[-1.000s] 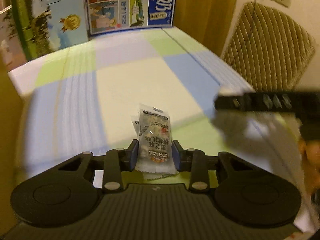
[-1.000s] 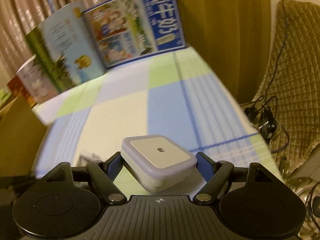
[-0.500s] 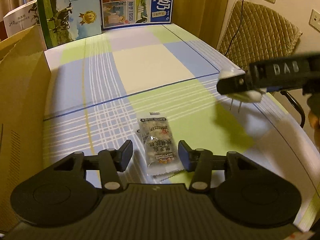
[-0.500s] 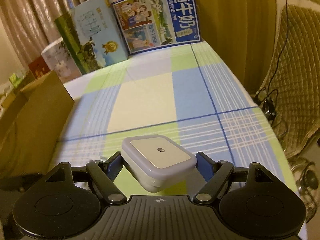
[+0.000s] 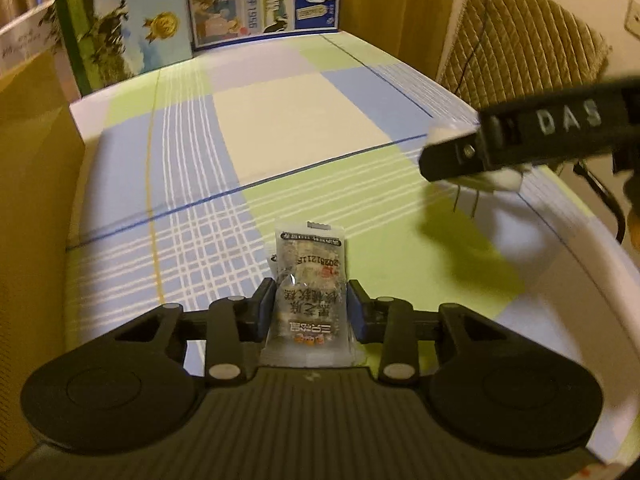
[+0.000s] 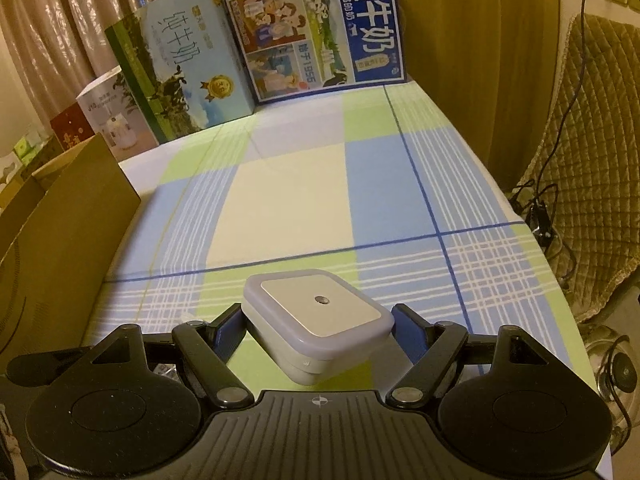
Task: Organize objects
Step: 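Carry the snack packet and white box over the cardboard box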
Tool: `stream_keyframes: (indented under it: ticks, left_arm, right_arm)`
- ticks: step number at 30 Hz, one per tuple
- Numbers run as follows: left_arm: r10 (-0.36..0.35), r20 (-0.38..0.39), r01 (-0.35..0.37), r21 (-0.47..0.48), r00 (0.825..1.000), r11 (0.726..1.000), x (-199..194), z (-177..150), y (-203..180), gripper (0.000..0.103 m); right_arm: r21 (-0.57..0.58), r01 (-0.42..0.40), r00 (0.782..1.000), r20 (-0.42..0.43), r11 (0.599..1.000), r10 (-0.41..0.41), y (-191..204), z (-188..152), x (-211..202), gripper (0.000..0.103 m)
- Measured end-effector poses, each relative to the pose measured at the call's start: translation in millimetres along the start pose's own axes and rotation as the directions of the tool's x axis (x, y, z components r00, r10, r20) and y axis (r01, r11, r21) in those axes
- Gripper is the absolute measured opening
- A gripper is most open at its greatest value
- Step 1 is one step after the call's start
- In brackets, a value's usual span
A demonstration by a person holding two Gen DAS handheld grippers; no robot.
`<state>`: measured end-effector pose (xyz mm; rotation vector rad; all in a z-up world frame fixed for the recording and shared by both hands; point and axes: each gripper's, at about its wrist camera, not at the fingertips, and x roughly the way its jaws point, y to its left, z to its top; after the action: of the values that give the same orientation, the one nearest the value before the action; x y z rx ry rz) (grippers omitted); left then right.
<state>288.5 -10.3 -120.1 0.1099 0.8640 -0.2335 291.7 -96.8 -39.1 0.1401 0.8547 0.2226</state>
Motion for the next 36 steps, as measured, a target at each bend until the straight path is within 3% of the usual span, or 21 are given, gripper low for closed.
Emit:
stream_keyframes:
  ticks: [10, 19, 26, 36]
  left_arm:
    - [-0.011, 0.050, 0.014, -0.056, 0.999, 0.998, -33.5, 1.6, 5.6, 0.031]
    - [0.024, 0.102, -0.013, -0.104, 0.994, 0.994, -116.5, -7.4, 5.6, 0.031]
    - [0.027, 0.122, -0.008, -0.155, 0.992, 0.988, -188.3, -34.4, 4.3, 0.031]
    - [0.136, 0.167, -0.095, -0.231, 0.977, 0.968, -267.1, -73.8, 27.4, 0.031]
  right_arm:
    - [-0.014, 0.031, 0.997, 0.076, 0.999, -0.029, -4.5, 4.9, -25.5, 0.076]
    - [0.030, 0.003, 0.990, 0.144, 1.000, -0.008, 11.7, -36.0, -98.3, 0.076]
    - [-0.013, -0.023, 0.985, 0.169, 1.000, 0.025, 45.9, -71.3, -150.3, 0.076]
    - [-0.060, -0.093, 0.979, 0.176, 0.994, 0.102, 93.7, -97.5, -189.0, 0.076]
